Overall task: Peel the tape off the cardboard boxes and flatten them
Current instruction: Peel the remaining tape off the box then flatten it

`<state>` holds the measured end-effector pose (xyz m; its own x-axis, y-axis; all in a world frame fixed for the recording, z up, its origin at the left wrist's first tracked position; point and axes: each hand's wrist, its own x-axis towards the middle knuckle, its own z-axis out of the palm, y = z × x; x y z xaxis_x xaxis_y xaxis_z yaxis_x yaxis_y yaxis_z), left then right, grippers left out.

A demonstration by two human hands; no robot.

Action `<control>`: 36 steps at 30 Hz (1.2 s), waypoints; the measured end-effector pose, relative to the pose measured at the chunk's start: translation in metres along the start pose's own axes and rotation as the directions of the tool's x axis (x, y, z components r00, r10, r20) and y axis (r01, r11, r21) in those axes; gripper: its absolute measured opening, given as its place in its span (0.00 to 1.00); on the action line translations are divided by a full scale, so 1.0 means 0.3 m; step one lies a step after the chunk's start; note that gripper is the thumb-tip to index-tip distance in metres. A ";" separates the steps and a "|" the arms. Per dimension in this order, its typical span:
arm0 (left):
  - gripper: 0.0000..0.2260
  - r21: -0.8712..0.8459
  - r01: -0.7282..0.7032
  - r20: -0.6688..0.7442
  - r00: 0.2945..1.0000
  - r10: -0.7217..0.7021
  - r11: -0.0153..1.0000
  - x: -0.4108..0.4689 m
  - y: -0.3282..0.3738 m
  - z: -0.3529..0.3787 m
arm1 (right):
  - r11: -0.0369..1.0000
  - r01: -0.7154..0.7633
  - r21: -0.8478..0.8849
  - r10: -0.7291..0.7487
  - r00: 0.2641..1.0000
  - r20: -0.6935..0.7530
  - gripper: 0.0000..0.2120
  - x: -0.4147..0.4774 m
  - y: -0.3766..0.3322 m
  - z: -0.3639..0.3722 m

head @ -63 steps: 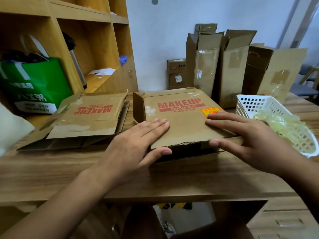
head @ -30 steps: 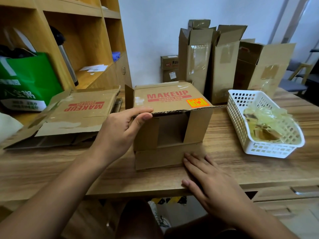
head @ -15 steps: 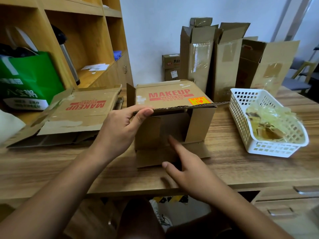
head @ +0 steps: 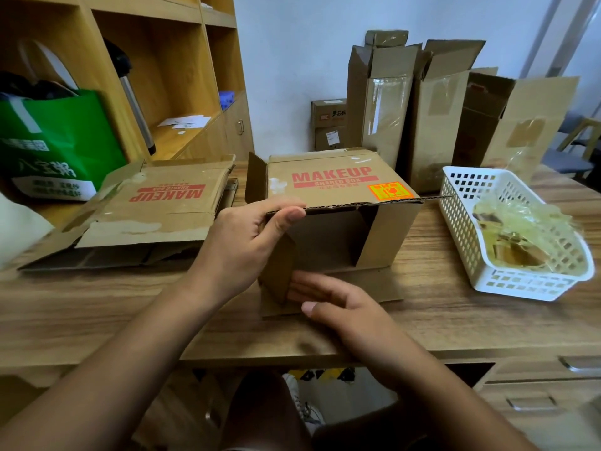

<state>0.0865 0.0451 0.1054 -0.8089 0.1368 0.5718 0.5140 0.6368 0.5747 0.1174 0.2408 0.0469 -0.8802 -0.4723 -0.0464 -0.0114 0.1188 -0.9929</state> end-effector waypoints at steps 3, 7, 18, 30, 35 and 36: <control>0.24 -0.001 -0.007 0.008 1.000 0.007 1.000 -0.007 -0.003 0.016 | 0.985 0.066 -0.158 -0.050 0.993 0.102 0.26 -0.007 0.006 0.036; 0.26 -0.029 0.010 0.029 1.000 -0.009 1.000 -0.027 -0.015 0.035 | 0.947 0.148 -0.284 -0.105 0.981 0.161 0.29 -0.004 0.003 0.045; 0.29 0.048 0.034 0.083 0.996 -0.038 0.998 -0.065 -0.023 0.040 | 0.958 0.134 -0.252 -0.232 0.880 -0.414 0.11 -0.033 -0.004 -0.094; 0.29 0.053 0.046 0.087 0.995 -0.050 0.998 -0.060 -0.019 0.037 | 0.971 -0.016 -0.239 -0.148 0.742 -0.653 0.38 0.112 0.058 -0.207; 0.29 0.077 0.042 0.094 0.994 -0.049 0.996 -0.067 -0.023 0.035 | 0.966 0.006 -0.258 -0.182 0.722 -0.667 0.35 0.107 0.040 -0.190; 0.29 0.082 0.039 0.097 0.994 -0.047 0.996 -0.068 -0.025 0.034 | 0.968 0.021 -0.250 -0.184 0.735 -0.653 0.33 0.098 0.037 -0.189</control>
<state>0.0962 0.0453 0.0837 -0.8559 0.1798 0.4848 0.4570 0.7018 0.5465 0.0645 0.2777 0.0408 -0.9545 0.2009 0.2202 -0.1477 0.3231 -0.9348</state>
